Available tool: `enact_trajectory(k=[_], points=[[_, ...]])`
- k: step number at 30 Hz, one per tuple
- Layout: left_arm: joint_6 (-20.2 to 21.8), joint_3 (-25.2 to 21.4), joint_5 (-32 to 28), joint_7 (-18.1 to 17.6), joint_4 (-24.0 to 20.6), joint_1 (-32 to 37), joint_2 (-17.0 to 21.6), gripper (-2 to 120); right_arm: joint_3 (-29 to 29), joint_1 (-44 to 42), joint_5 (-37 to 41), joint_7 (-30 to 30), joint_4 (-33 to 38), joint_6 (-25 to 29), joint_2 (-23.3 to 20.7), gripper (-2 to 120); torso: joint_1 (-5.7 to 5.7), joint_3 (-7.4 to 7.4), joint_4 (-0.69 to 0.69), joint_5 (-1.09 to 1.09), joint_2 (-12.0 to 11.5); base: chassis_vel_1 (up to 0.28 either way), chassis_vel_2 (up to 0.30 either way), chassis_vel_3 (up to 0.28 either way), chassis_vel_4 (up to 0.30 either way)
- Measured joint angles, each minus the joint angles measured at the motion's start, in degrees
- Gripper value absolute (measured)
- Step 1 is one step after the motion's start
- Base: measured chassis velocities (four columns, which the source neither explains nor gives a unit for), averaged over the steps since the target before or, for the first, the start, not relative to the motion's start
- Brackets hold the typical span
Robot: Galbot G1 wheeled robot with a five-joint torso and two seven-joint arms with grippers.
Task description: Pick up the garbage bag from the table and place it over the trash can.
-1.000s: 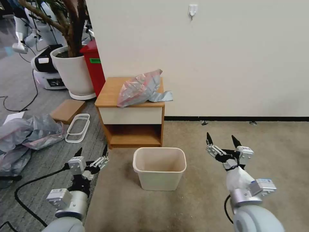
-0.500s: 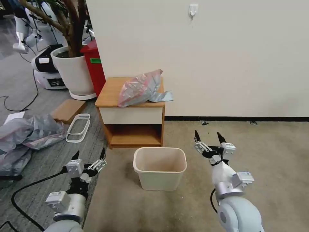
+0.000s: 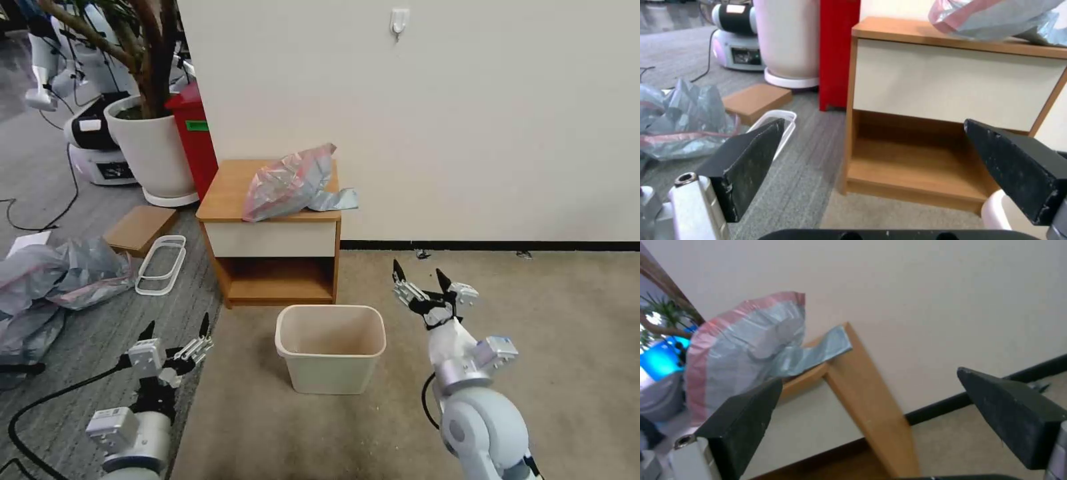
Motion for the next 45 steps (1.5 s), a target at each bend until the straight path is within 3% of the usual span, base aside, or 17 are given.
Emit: enact_trajectory(k=[9, 23, 25, 31, 45], points=[[-0.19, 0.35, 0.07, 0.0, -0.05, 0.06, 0.16, 100, -2.24, 5.46, 13.78, 3.46, -0.78, -4.45, -0.91, 100, 0.0, 0.0, 0.01, 0.0, 0.0, 0.0, 0.0, 0.0, 0.0], [-1.1, 0.23, -0.03, -0.04, -0.62, 1.24, 0.23, 100, -2.64, 7.78, 19.37, 4.72, -2.2, -4.63, -1.25, 100, 0.0, 0.0, 0.0, 0.0, 0.0, 0.0, 0.0, 0.0, 0.0], [-1.54, -0.08, -0.07, -0.08, -0.66, 1.43, 0.31, 100, -2.87, 11.13, 26.83, 6.44, -4.7, -3.62, -1.69, 100, 0.0, 0.0, 0.0, 0.0, 0.0, 0.0, 0.0, 0.0, 0.0], [-1.78, -0.04, -0.1, -0.13, -0.56, 1.46, 0.1, 100, -4.0, 15.5, 34.75, 9.08, -8.65, -2.62, -1.99, 100, 0.0, 0.0, 0.01, 0.01, 0.0, 0.0, 0.0, 0.0, 0.0], [-1.88, -0.06, -0.1, -0.19, 0.04, 1.36, -0.18, 100, -5.33, 21.89, 39.5, 12.84, -15.19, -0.85, -1.72, 100, 0.0, 0.0, 0.0, 0.0, 0.0, 0.0, 0.0, 0.0, 0.0]])
